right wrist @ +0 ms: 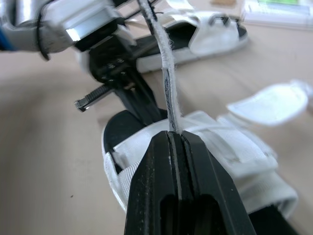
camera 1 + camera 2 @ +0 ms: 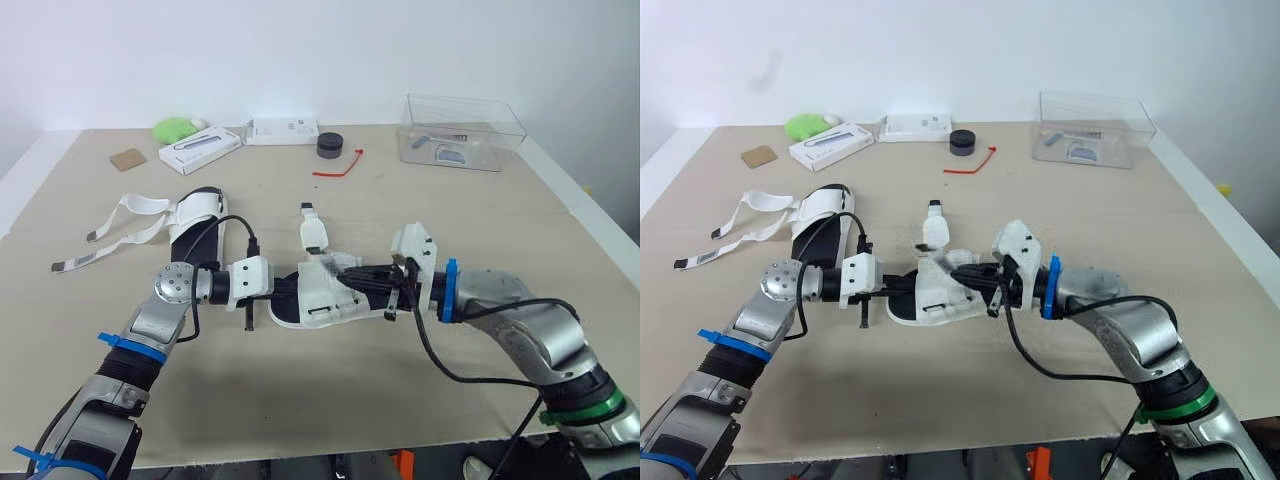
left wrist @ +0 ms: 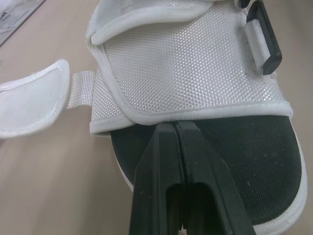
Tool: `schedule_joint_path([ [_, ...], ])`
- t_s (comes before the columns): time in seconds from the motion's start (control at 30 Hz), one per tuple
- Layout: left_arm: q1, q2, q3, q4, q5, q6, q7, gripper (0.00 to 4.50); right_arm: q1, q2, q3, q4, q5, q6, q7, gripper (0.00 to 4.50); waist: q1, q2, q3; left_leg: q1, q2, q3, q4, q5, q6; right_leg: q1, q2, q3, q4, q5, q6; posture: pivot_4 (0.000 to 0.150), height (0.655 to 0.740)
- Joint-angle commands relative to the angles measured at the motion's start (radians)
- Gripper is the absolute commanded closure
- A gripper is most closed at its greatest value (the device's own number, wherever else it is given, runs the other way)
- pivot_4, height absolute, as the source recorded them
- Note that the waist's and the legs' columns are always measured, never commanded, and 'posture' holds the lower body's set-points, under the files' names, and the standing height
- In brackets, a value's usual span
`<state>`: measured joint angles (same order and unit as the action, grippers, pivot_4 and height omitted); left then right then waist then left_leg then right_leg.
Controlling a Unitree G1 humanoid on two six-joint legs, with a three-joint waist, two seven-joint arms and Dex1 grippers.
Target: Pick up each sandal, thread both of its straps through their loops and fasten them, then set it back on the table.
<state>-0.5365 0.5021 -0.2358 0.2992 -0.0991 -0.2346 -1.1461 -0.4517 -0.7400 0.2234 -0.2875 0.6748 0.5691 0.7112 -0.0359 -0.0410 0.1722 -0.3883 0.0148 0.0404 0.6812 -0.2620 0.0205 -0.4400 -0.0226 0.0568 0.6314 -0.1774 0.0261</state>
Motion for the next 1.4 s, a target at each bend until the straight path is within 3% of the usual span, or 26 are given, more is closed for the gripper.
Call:
schedule_joint_path([
  [0.03,0.011,0.004,0.000,-0.026,-0.002,0.004,-0.003,4.50,-0.039,0.029,-0.074,0.019,0.010,0.072,-0.027,4.39,0.000,0.000,0.000,0.000,0.000,0.000,0.000,0.000,0.000,0.000,0.000,0.000,0.000,0.000,0.000,0.150,0.7400],
  [0.4,0.021,0.009,0.003,-0.040,-0.004,0.012,0.000,4.50,-0.039,0.072,-0.109,0.030,-0.027,0.182,-0.033,4.39,0.000,0.000,0.000,0.000,0.000,0.000,0.000,0.000,0.000,0.000,0.000,0.000,0.000,0.000,0.001,0.150,0.7400],
  [0.53,0.024,0.009,0.002,-0.045,-0.004,0.015,0.000,4.50,-0.042,0.075,-0.108,0.025,-0.051,0.197,-0.020,2.94,0.000,0.000,0.000,-0.001,0.000,0.000,0.000,0.000,0.000,0.000,0.000,0.000,0.000,0.000,0.001,0.150,0.7400],
  [0.7,0.024,0.008,0.001,-0.044,-0.002,0.016,-0.001,4.50,-0.053,0.060,-0.085,0.012,-0.145,0.127,-0.003,0.50,0.000,0.000,0.000,-0.001,0.000,0.000,0.000,0.000,0.000,0.000,0.000,0.000,0.000,0.000,0.001,0.150,0.7400],
  [1.2,0.030,0.001,-0.003,-0.037,0.006,0.001,0.003,4.50,-0.199,0.129,-0.113,0.137,-0.187,0.167,0.056,0.50,0.001,0.000,0.000,-0.002,-0.001,0.000,0.000,0.000,0.000,-0.001,-0.001,0.000,-0.001,0.000,0.001,0.150,0.7400],
  [1.3,0.034,0.003,-0.002,-0.041,0.007,0.001,0.006,4.50,-0.216,0.145,-0.125,0.156,-0.190,0.180,0.047,1.32,0.001,0.000,0.000,-0.002,-0.001,0.000,0.000,0.000,0.000,-0.001,0.000,0.000,-0.001,0.000,0.001,0.150,0.7400],
  [1.4,0.040,0.006,-0.001,-0.045,0.007,0.002,0.008,4.50,-0.241,0.160,-0.150,0.185,-0.175,0.224,0.032,2.75,0.001,0.000,0.000,-0.002,0.000,-0.001,0.000,0.000,0.000,-0.001,0.000,-0.001,-0.001,0.000,0.001,0.150,0.7400],
])
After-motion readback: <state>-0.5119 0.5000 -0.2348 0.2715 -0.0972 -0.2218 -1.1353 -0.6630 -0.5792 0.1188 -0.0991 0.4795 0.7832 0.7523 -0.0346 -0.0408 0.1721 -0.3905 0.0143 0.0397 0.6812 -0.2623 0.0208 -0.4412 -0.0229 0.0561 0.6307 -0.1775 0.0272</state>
